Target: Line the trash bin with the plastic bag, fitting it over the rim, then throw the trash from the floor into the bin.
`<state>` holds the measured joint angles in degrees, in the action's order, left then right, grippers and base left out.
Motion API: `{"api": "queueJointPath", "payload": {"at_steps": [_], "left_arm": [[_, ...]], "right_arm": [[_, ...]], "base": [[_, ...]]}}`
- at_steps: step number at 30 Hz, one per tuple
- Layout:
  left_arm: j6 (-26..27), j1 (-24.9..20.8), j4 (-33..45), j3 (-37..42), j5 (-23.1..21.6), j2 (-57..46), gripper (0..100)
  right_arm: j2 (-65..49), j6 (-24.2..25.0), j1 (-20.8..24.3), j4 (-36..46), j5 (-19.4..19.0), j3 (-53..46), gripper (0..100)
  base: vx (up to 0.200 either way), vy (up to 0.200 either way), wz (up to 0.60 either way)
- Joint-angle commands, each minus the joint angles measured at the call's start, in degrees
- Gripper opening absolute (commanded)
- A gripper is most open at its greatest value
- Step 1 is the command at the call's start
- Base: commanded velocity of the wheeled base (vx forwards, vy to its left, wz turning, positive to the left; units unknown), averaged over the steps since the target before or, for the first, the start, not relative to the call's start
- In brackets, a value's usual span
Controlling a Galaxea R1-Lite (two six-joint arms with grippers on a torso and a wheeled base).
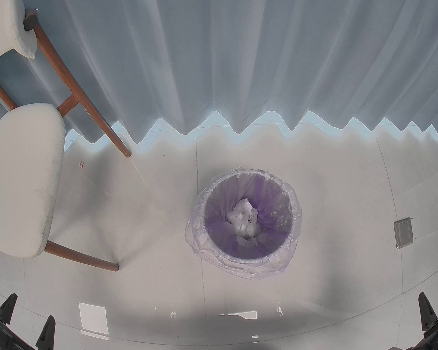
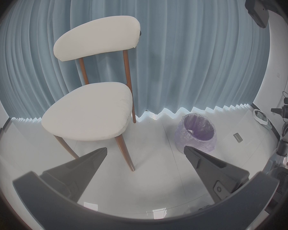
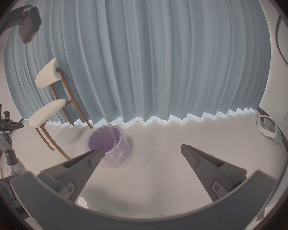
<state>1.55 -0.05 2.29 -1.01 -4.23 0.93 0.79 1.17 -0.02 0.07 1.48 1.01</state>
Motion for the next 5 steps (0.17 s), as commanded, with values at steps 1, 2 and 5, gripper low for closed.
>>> {"api": "queueJointPath", "payload": {"at_steps": [1, 2, 5], "left_arm": [[0.0, 0.0, 0.0, 1.0, 0.0, -0.9, 100], [0.0, 0.0, 0.0, 1.0, 0.0, -0.9, 100], [-0.1, 0.0, -0.1, 1.0, 0.0, -0.9, 100]], "right_arm": [[-0.8, -0.1, 0.0, 0.0, 0.0, -0.9, 100], [-0.8, -0.1, 0.0, 0.0, 0.0, -0.9, 100], [-0.8, -0.2, 0.0, 0.0, 0.0, -0.9, 100]], "base": [[0.0, 0.0, 0.0], [0.0, 0.0, 0.0], [0.0, 0.0, 0.0]]}}
